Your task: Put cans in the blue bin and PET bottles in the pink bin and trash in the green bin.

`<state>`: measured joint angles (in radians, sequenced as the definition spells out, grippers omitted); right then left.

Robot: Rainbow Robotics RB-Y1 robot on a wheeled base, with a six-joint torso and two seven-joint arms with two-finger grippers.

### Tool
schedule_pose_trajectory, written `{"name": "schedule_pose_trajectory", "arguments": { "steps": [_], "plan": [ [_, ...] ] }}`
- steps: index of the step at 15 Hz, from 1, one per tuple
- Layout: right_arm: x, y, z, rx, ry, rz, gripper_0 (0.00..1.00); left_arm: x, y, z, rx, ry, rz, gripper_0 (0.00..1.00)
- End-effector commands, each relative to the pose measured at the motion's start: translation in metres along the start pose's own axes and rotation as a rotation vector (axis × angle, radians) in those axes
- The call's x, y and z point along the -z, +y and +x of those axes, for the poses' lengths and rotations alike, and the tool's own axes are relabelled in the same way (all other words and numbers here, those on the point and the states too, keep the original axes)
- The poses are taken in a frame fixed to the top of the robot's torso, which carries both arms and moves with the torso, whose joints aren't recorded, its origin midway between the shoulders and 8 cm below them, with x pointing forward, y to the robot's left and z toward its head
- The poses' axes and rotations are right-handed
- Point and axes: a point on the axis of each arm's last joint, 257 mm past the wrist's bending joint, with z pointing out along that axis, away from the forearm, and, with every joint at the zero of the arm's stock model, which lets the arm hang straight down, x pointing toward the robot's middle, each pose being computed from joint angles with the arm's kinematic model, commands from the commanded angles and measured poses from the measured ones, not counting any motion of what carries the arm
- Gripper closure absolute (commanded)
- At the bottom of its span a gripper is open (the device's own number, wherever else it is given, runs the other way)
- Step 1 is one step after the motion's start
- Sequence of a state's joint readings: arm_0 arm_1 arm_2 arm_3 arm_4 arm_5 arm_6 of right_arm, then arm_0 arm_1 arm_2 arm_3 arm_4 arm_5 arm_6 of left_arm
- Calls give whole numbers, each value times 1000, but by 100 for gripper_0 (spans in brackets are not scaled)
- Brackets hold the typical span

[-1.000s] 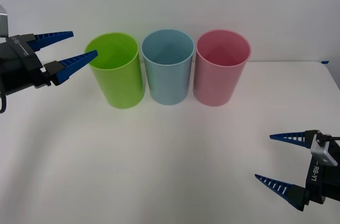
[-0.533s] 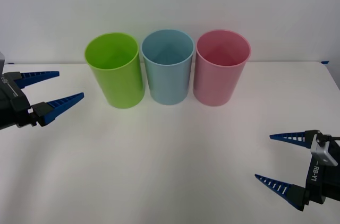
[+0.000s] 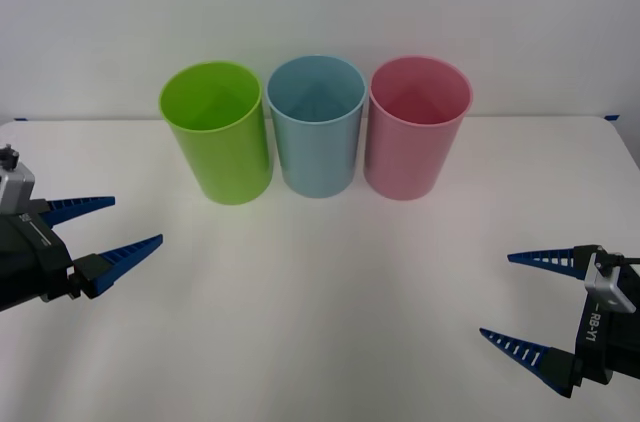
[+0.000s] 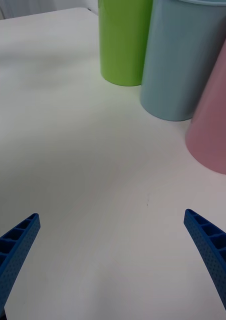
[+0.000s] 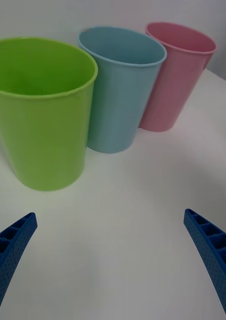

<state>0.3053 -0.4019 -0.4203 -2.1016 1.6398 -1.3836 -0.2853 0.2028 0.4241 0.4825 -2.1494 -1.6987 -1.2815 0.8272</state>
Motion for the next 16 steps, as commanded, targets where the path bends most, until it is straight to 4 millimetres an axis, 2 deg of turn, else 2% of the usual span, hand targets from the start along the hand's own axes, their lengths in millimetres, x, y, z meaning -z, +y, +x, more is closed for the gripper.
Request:
{"name": "schedule_pose_trajectory", "arguments": {
  "steps": [1,7,11,16],
  "plan": [
    [0,0,0,0,0,0,0,2,-10,18,35,16,5,0],
    [0,0,0,0,0,0,0,5,-26,55,116,45,11,0],
    [0,0,0,0,0,0,0,8,-37,71,159,64,27,0],
    [0,0,0,0,0,0,0,9,-42,77,175,71,34,0]
  ]
}}
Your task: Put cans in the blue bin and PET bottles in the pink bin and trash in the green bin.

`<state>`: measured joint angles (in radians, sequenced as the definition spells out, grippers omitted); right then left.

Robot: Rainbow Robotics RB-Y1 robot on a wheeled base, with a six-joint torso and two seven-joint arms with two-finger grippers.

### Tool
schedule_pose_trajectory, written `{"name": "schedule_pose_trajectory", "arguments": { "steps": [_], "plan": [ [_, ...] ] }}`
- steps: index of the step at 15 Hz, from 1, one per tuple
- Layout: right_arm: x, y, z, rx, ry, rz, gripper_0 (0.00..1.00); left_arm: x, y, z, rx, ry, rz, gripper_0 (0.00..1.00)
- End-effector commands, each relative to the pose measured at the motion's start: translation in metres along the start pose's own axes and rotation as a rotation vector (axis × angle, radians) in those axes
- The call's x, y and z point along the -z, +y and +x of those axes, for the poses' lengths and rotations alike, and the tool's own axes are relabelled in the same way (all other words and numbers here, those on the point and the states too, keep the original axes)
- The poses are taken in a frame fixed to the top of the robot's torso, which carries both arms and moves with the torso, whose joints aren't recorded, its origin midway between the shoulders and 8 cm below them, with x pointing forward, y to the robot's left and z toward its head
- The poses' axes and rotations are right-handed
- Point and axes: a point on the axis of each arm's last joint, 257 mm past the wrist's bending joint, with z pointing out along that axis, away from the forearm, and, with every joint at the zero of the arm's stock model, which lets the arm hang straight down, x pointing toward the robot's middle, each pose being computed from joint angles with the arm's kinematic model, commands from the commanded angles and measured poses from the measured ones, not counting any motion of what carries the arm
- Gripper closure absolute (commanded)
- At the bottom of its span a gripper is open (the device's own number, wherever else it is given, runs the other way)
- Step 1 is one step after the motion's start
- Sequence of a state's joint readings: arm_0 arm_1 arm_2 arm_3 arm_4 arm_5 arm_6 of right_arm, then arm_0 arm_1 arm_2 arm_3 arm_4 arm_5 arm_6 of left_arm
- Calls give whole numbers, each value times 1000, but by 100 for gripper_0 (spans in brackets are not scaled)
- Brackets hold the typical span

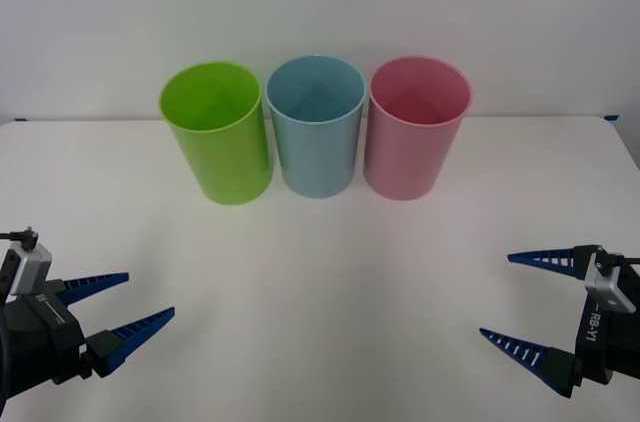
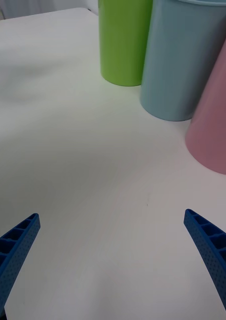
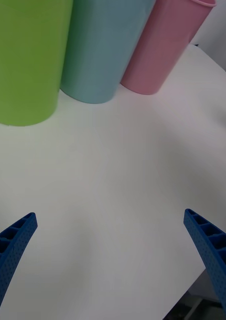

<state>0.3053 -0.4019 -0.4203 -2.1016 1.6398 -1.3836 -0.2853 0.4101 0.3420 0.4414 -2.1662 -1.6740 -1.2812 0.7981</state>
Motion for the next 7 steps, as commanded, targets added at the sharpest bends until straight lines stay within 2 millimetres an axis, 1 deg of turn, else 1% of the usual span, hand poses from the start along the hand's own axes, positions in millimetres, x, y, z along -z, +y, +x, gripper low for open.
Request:
{"name": "schedule_pose_trajectory", "arguments": {
  "steps": [1,7],
  "plan": [
    [0,0,0,0,0,0,0,0,0,2,5,2,0,0],
    [0,0,0,0,0,0,0,0,0,2,5,2,0,0]
  ]
}}
